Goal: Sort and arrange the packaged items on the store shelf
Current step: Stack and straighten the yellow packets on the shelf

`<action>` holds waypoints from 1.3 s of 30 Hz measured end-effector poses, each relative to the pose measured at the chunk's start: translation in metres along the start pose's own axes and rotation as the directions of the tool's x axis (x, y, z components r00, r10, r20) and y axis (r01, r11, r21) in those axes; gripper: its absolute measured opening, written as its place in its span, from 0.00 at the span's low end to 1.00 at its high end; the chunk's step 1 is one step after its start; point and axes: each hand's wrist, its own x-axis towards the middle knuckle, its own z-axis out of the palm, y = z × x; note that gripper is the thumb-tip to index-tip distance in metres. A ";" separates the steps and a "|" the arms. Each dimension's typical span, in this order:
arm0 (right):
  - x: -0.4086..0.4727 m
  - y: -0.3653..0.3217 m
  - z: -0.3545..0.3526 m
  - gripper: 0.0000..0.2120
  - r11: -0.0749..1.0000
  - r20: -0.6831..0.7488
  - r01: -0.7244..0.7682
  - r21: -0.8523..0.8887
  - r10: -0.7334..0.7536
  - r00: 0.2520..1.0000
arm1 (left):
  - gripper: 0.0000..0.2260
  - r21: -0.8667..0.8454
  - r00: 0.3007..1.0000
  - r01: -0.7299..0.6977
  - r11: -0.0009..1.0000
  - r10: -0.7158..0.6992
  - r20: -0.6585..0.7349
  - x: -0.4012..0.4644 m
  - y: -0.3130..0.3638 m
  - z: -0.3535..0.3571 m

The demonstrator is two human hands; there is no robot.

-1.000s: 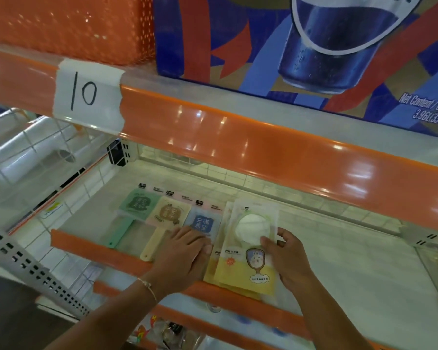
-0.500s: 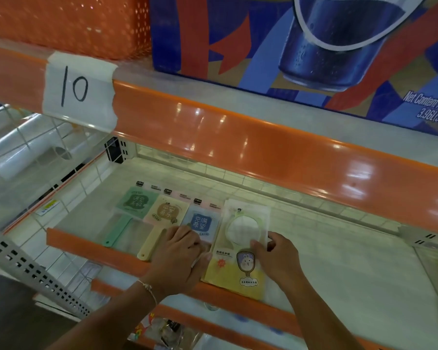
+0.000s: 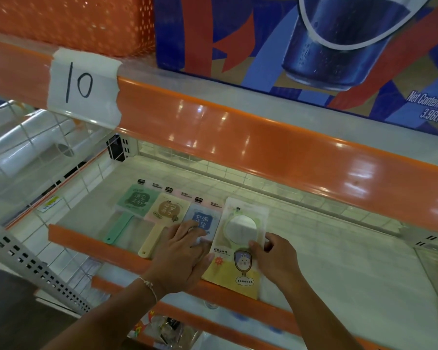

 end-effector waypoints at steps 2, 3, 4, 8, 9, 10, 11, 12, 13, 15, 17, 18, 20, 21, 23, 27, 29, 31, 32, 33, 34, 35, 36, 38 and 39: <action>0.000 0.000 0.000 0.12 1.000 -0.004 0.001 0.000 -0.001 1.000 | 0.18 0.006 1.000 -0.005 1.000 0.005 0.011 0.000 0.000 0.001; 0.000 -0.001 -0.001 0.13 1.000 -0.006 0.001 -0.002 -0.002 1.000 | 0.18 0.008 1.000 -0.009 1.000 0.008 0.014 0.000 -0.001 0.001; 0.000 -0.001 -0.001 0.13 1.000 -0.007 0.003 -0.006 -0.003 1.000 | 0.18 0.009 1.000 -0.012 1.000 0.012 0.016 0.000 -0.001 0.002; 0.000 -0.001 -0.001 0.15 1.000 -0.010 -0.008 0.003 0.008 1.000 | 0.18 0.010 1.000 -0.027 1.000 0.027 -0.004 0.000 -0.002 0.004; 0.000 -0.002 -0.001 0.15 1.000 -0.012 -0.012 0.004 0.012 1.000 | 0.17 0.009 0.999 -0.031 0.999 0.031 -0.012 0.000 -0.002 0.004; 0.000 -0.002 -0.002 0.15 1.000 -0.015 -0.010 0.004 0.010 1.000 | 0.16 0.007 0.999 -0.037 0.999 0.037 -0.019 0.000 -0.002 0.004; 0.000 -0.002 -0.002 0.16 1.000 -0.017 -0.009 0.002 0.009 1.000 | 0.15 0.007 0.999 -0.043 0.999 0.044 -0.027 0.000 -0.002 0.004; 0.000 -0.001 -0.002 0.16 1.000 -0.020 -0.003 0.001 0.003 1.000 | 0.15 0.010 0.998 -0.048 0.999 0.048 -0.028 0.001 -0.003 0.004; 0.000 -0.001 -0.002 0.17 1.000 -0.020 -0.002 -0.001 0.002 1.000 | 0.15 0.018 0.998 -0.050 0.999 0.051 -0.028 0.000 -0.003 0.004; 0.000 0.000 -0.002 0.18 1.000 -0.020 -0.009 0.005 0.009 1.000 | 0.17 0.037 0.998 -0.054 0.998 0.055 -0.027 0.000 -0.002 0.004; 0.000 0.001 -0.002 0.19 1.000 -0.021 -0.013 0.016 0.013 1.000 | 0.17 0.031 0.997 -0.061 0.998 0.062 -0.034 0.000 -0.002 0.004; -0.001 0.001 -0.002 0.19 1.000 -0.021 -0.009 0.022 0.009 1.000 | 0.17 0.026 0.997 -0.066 0.997 0.067 -0.038 0.000 -0.002 0.005; -0.003 0.001 -0.003 0.20 0.999 -0.027 -0.007 0.044 0.009 1.000 | 0.15 0.027 0.996 -0.074 0.997 0.075 -0.045 0.000 -0.002 0.005; -0.004 0.002 -0.003 0.21 0.998 -0.032 -0.009 0.054 0.011 0.999 | 0.14 0.029 0.996 -0.077 0.997 0.078 -0.048 0.000 -0.002 0.006; -0.007 0.004 -0.003 0.22 0.998 -0.046 -0.009 0.069 0.013 0.999 | 0.13 0.027 0.996 -0.075 0.997 0.076 -0.052 0.000 -0.002 0.006; -0.015 0.013 -0.003 0.22 0.994 -0.052 -0.013 0.110 0.019 0.998 | 0.14 0.007 0.995 -0.045 0.999 0.045 -0.084 0.001 -0.001 0.007; -0.019 0.021 -0.006 0.20 0.992 -0.057 -0.015 0.123 0.022 0.998 | 0.14 -0.031 0.994 -0.008 0.999 0.005 -0.109 0.001 -0.001 0.008; -0.022 0.030 -0.015 0.19 0.990 -0.064 -0.015 0.139 0.024 0.998 | 0.15 -0.067 0.991 0.042 0.997 -0.050 -0.127 0.003 -0.001 0.008; -0.023 0.036 -0.021 0.18 0.990 -0.071 -0.016 0.143 0.026 0.997 | 0.15 -0.078 0.988 0.065 0.995 -0.075 -0.136 0.006 0.001 0.007; -0.024 0.042 -0.029 0.18 0.989 -0.082 -0.017 0.145 0.029 0.996 | 0.16 -0.085 0.984 0.084 0.993 -0.096 -0.149 0.009 0.005 0.006; -0.024 0.048 -0.038 0.18 0.989 -0.094 -0.023 0.146 0.037 0.995 | 0.16 -0.093 0.979 0.103 0.990 -0.118 -0.168 0.014 0.010 0.006; -0.025 0.056 -0.048 0.17 0.989 -0.110 -0.030 0.147 0.046 0.993 | 0.17 -0.113 0.970 0.130 0.985 -0.149 -0.190 0.021 0.016 0.006; -0.026 0.065 -0.059 0.17 0.988 -0.128 -0.037 0.149 0.056 0.990 | 0.17 -0.150 0.957 0.163 0.975 -0.193 -0.214 0.029 0.025 0.006; -0.028 0.083 -0.084 0.17 0.988 -0.174 -0.047 0.150 0.073 0.982 | 0.18 -0.264 0.926 0.212 0.941 -0.280 -0.252 0.052 0.046 0.008; -0.030 0.092 -0.098 0.17 0.987 -0.198 -0.052 0.149 0.081 0.977 | 0.18 -0.314 0.915 0.207 0.927 -0.297 -0.272 0.065 0.060 0.011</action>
